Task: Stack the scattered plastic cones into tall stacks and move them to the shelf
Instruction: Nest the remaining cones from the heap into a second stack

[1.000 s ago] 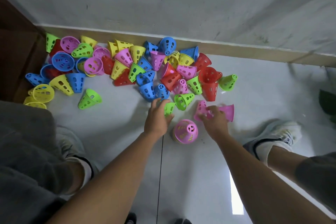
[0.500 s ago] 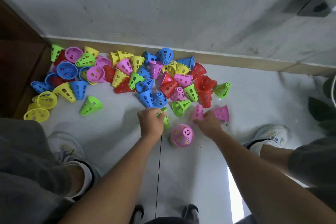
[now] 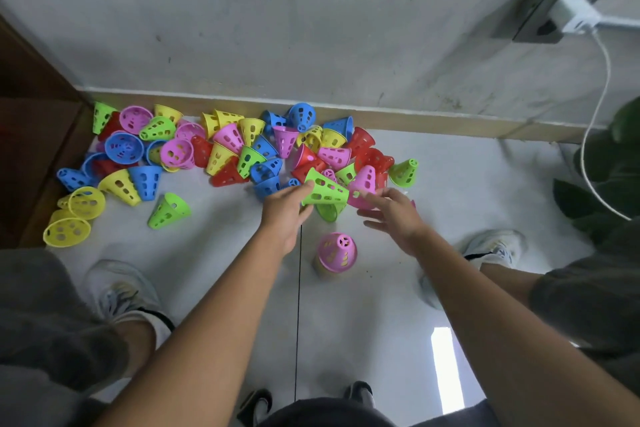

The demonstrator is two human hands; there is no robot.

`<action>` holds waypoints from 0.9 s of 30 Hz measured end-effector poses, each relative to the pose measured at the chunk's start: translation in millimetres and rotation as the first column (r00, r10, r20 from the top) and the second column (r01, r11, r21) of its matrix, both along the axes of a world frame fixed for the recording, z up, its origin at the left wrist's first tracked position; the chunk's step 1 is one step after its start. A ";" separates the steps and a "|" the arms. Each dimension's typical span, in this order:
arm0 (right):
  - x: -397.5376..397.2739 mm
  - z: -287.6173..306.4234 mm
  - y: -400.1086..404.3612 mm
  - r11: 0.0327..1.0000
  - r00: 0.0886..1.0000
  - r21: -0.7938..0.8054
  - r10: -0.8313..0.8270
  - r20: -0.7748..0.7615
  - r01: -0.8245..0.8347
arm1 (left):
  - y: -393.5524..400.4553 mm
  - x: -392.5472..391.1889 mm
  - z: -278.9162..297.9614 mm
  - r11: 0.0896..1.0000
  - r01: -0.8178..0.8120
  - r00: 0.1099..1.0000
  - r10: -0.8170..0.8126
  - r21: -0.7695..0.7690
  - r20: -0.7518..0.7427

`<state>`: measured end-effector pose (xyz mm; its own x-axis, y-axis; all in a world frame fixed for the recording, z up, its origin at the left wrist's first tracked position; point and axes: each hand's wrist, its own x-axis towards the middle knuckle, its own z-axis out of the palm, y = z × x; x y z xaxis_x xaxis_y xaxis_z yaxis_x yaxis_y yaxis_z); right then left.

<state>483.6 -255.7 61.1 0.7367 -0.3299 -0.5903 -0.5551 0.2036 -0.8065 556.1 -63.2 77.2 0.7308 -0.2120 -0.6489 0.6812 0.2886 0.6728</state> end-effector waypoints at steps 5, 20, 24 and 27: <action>0.0 16.2 -7.2 0.989 0.998 0.145 0.013 0.057 -0.021 | -8.1 -4.5 11.7 0.997 0.077 0.997 -0.076 -0.031 0.030; 9.3 40.1 8.6 0.947 0.993 0.320 -0.045 0.105 0.009 | -18.0 -18.8 23.2 0.898 0.200 0.893 -0.332 0.391 0.305; 13.1 47.4 5.7 0.952 0.992 0.305 -0.055 0.114 0.018 | -7.3 -15.5 31.5 0.843 0.290 0.806 -0.470 0.453 0.359; 14.5 51.0 2.4 0.952 0.990 0.305 -0.057 0.127 0.016 | 2.9 -11.1 34.2 0.741 0.417 0.684 -0.637 0.526 0.356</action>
